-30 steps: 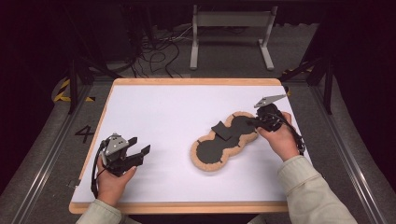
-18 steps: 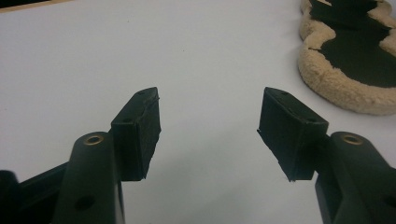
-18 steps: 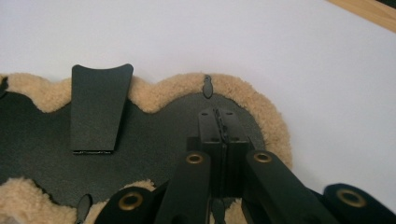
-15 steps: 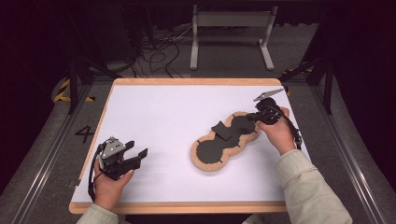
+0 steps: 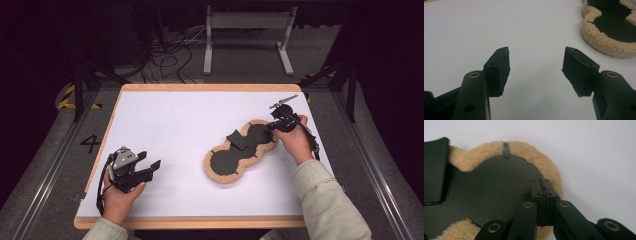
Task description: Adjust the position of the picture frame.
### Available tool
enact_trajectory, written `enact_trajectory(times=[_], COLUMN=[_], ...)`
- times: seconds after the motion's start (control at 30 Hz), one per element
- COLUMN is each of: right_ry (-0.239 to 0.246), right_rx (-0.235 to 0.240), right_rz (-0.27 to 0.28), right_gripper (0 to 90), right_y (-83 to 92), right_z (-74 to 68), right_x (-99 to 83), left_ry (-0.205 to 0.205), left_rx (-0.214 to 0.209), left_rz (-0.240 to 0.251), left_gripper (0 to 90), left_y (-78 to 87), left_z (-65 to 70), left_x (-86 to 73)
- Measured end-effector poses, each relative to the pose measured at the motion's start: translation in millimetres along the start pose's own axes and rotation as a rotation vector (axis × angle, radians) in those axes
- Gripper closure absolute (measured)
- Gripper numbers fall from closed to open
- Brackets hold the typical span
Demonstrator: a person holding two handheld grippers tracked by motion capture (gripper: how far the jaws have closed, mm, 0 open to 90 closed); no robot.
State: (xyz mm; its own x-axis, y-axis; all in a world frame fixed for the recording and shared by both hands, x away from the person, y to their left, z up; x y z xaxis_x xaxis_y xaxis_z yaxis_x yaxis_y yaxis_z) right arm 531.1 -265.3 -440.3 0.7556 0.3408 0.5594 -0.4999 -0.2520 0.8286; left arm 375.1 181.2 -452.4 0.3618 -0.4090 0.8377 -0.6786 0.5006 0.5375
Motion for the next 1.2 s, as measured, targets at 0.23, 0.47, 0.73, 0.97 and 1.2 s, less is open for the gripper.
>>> enact_trajectory(times=[0.23, 0.47, 0.73, 0.97, 1.2], right_ry=[-0.055, -0.094, -0.066, 0.0, 0.046], right_rx=[-0.076, -0.073, -0.039, 0.032, 0.114], right_rz=[-0.019, -0.065, -0.058, -0.078, -0.051], right_gripper=[90.0, 90.0, 90.0, 90.0, 90.0], right_y=[1.2, -14.2, -17.1, -18.8, -11.2], right_z=[18.7, 28.8, 18.8, -19.5, -43.0], right_x=[-5.8, -12.4, -12.7, -12.6, -12.1], left_ry=[-0.001, -0.008, -0.011, -0.023, -0.032], left_rx=[-0.005, -0.012, -0.02, -0.034, -0.071], left_rz=[-0.006, -0.016, -0.022, -0.03, -0.049], left_gripper=[39.8, 40.0, 40.2, 41.0, 44.3], left_y=[-3.9, -5.6, -9.2, -12.2, -22.1], left_z=[0.8, 1.6, 4.0, 6.2, 11.1], left_x=[0.2, 0.1, 0.4, 1.7, 3.0])
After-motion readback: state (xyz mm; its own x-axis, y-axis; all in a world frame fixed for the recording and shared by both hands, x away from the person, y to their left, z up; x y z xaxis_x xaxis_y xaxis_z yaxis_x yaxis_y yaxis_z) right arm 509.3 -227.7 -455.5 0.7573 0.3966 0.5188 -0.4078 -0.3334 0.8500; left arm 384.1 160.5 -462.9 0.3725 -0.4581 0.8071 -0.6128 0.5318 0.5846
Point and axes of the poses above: each handheld gripper's, and its own axes: y roughly backward along the jaws, x roughly out of its top, z roughly to its right, the point moved 5 cm from there along -y, roughly forward along the jaws, and after that the axes turned 10 degrees about -y, right-handed, at the moved point
